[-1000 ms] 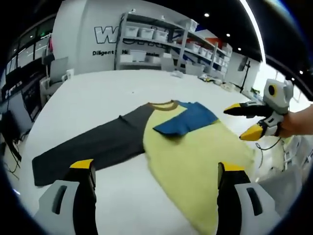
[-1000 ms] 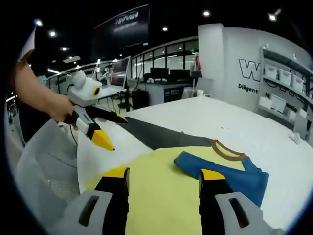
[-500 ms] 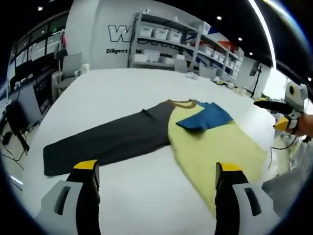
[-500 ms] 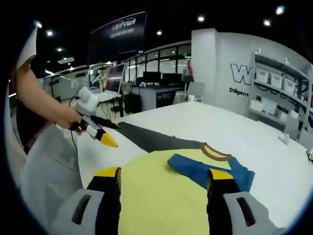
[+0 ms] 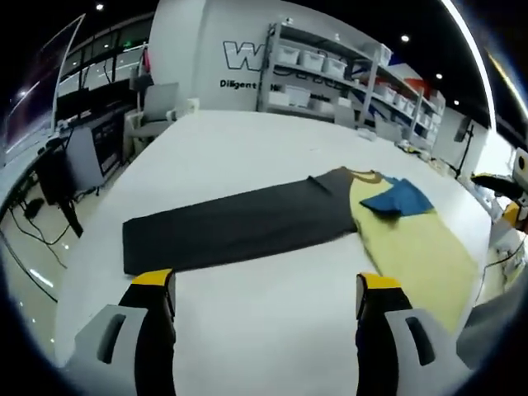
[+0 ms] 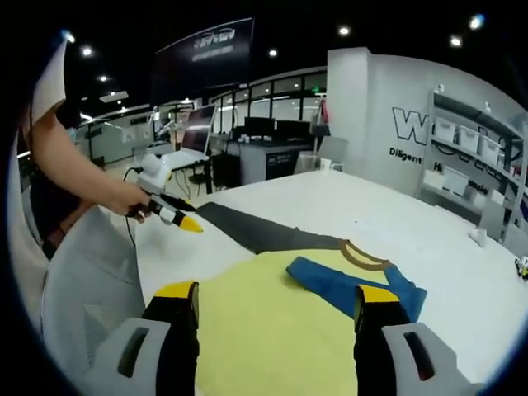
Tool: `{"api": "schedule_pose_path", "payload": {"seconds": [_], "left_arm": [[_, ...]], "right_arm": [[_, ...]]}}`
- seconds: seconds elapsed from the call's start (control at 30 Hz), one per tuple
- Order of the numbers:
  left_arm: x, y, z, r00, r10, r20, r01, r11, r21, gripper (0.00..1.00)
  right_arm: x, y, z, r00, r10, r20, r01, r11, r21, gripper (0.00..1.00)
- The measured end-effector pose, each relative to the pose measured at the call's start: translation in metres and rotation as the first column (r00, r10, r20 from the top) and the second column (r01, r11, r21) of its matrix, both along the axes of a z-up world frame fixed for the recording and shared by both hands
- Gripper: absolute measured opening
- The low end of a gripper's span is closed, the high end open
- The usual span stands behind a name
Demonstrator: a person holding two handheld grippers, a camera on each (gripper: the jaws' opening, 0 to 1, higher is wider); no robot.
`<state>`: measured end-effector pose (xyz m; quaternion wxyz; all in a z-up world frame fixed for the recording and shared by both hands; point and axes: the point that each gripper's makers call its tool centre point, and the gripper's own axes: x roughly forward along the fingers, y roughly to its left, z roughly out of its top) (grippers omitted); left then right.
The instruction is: Fold the garment on the visible template until the final outline fits inside the template.
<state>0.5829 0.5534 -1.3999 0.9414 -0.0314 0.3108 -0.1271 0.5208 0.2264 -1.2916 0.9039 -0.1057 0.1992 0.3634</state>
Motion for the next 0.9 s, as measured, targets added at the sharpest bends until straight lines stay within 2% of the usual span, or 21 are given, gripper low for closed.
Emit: {"api": "schedule_pose_path", "payload": {"seconds": [0.2,0.3,0.47,0.63,0.8,0.9], "left_arm": [[0.003,0.016,-0.001,0.999,0.054,0.002,-0.054,0.999,0.002,0.85],[0.005,0.029,0.002,0.995,0.093,0.02,-0.093,0.995,0.027,0.84],[0.009,0.047,0.001,0.99,0.141,0.014,-0.141,0.99,0.01,0.83],[0.024,0.075,-0.002,0.965,0.261,0.016,-0.259,0.964,-0.064,0.79],[0.033,0.093,-0.015,0.959,0.284,-0.007,-0.284,0.956,-0.073,0.69],[0.035,0.088,-0.017,0.958,0.288,-0.012,-0.288,0.955,-0.069,0.66]], "right_arm": [[-0.002,-0.002,-0.002,1.0,0.006,-0.007,-0.006,1.0,-0.004,0.75],[-0.004,-0.003,-0.003,1.0,0.006,-0.01,-0.006,1.0,-0.001,0.75],[-0.005,-0.007,-0.005,1.0,0.002,-0.019,-0.002,1.0,0.004,0.74],[-0.006,-0.008,-0.005,1.0,0.005,-0.023,-0.005,1.0,0.005,0.74],[-0.005,-0.01,-0.005,1.0,0.008,-0.024,-0.008,1.0,0.0,0.72],[-0.003,-0.013,-0.006,1.0,0.005,-0.027,-0.006,1.0,-0.006,0.71]]}}
